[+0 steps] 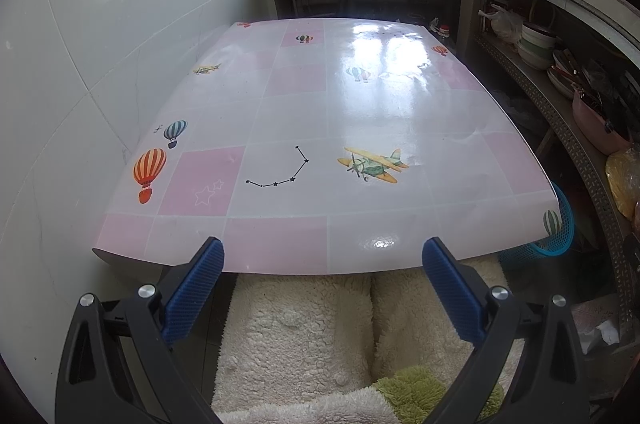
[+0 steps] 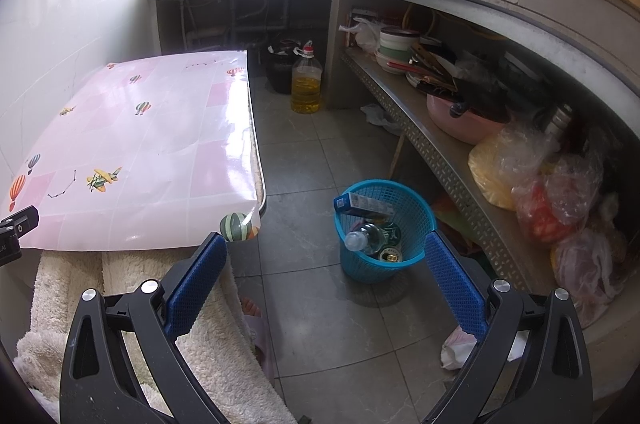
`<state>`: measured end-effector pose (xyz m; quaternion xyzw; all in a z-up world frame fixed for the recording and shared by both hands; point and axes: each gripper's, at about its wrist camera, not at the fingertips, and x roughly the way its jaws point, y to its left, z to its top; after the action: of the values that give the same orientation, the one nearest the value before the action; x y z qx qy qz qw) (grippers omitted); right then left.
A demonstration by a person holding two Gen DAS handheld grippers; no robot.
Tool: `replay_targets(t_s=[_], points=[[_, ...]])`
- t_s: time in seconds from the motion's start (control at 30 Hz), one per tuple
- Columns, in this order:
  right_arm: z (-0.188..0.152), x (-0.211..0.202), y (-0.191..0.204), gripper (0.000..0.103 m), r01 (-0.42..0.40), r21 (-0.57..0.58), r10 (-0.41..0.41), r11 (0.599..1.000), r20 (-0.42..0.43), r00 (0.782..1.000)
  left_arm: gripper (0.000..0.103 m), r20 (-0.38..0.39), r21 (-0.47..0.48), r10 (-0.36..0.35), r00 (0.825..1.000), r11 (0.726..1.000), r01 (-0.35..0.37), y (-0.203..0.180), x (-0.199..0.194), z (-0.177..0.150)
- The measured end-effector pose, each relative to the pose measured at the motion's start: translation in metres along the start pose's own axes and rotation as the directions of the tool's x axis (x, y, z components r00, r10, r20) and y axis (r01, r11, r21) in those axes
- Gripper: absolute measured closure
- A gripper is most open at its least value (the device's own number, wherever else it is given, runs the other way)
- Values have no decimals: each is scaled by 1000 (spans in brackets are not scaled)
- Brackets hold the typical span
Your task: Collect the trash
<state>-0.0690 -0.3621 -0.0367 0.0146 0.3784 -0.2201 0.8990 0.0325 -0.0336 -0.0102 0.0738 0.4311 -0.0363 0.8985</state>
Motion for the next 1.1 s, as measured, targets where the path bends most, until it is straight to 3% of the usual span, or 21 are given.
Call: replay_targets(t_s=[1.1], points=[[2, -2, 3, 8, 8, 19, -8, 1000, 4, 1000, 6, -11, -4, 7, 1000, 1000, -7, -5, 0, -2]])
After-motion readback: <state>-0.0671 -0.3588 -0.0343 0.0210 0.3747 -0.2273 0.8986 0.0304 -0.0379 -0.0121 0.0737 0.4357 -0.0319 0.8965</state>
